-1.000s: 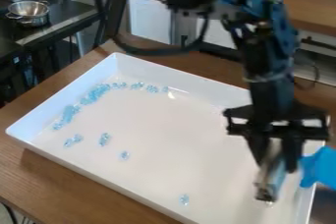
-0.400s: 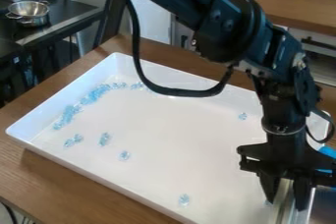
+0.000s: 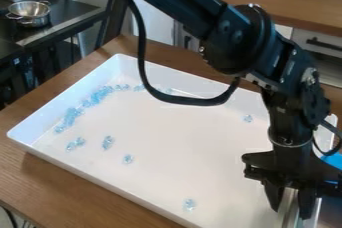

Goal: Sweep into pile

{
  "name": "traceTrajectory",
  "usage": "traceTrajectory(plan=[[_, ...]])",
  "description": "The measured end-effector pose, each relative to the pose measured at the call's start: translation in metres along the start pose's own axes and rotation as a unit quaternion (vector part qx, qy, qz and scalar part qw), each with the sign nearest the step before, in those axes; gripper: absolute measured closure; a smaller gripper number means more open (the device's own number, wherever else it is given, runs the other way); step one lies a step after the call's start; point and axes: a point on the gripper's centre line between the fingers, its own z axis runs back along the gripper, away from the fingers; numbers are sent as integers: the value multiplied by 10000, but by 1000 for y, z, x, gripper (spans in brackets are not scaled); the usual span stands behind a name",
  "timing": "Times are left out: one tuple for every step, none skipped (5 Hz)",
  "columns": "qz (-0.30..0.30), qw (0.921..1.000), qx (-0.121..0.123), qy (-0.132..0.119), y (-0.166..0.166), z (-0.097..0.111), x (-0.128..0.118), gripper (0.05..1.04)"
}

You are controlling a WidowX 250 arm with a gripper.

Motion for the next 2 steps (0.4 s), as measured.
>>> traceTrajectory(plan=[[-16,9999,170,11,7,-2,-2,693],[-31,9991,419,63,20,-4,-11,693]])
